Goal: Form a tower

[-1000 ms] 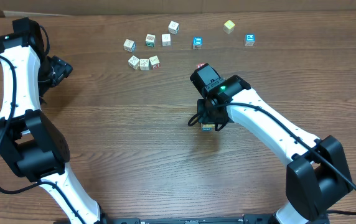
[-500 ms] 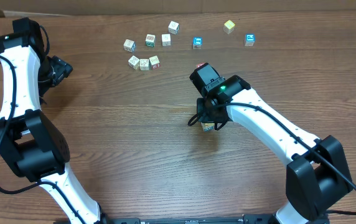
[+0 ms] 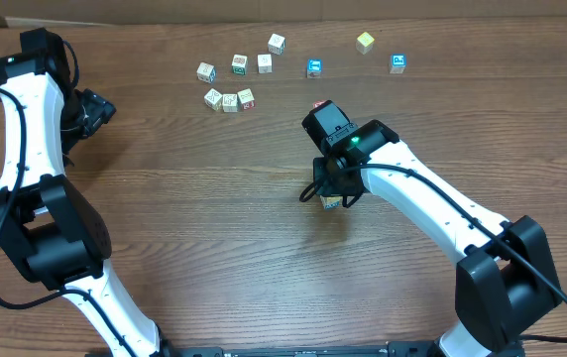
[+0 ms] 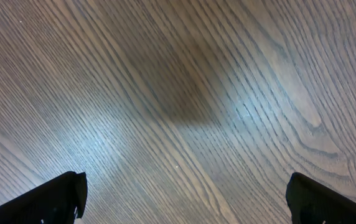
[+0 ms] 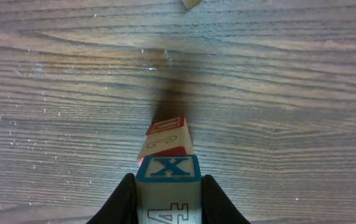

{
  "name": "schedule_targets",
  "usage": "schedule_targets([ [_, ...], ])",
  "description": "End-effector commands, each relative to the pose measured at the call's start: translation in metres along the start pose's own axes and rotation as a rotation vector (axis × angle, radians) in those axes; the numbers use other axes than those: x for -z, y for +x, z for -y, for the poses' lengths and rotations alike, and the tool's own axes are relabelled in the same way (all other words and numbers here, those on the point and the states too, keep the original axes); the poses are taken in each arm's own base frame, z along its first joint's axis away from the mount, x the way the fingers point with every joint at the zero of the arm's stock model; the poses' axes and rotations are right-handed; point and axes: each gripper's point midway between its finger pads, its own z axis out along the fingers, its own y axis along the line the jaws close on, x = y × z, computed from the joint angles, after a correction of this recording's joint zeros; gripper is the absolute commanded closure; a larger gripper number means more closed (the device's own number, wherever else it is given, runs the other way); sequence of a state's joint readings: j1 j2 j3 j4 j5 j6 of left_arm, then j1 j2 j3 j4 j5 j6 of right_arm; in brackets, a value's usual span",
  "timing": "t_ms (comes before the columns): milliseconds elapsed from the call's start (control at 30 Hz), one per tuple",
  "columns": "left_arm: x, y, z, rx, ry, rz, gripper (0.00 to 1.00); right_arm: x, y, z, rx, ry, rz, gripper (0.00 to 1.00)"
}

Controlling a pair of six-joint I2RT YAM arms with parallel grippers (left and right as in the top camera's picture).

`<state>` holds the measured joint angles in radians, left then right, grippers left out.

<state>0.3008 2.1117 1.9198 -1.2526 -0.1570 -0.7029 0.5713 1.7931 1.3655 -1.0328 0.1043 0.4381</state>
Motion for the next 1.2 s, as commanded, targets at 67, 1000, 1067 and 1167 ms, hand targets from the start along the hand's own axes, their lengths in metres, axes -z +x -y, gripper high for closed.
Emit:
schedule_targets([
  [67, 0.0025, -0.0018, 0.0037, -0.011, 0.006, 0.011, 0.00, 0.0058, -0.0083, -0.0050, 0.085, -0.008, 0.031, 0.87],
  [1000, 0.0025, -0.0017, 0.0038, -0.012, 0.006, 0.011, 0.00, 0.0058, -0.0049, -0.0112, 0.162, -0.045, 0.014, 0.82],
  [1067, 0.0025, -0.0018, 0.0037, -0.012, 0.006, 0.011, 0.00, 0.0058, -0.0057, -0.0116, 0.162, -0.046, 0.017, 0.82],
  [1167, 0.0025, -0.0017, 0.0039, -0.012, 0.006, 0.011, 0.00, 0.0059, -0.0071, -0.0124, 0.163, -0.049, 0.023, 0.82],
])
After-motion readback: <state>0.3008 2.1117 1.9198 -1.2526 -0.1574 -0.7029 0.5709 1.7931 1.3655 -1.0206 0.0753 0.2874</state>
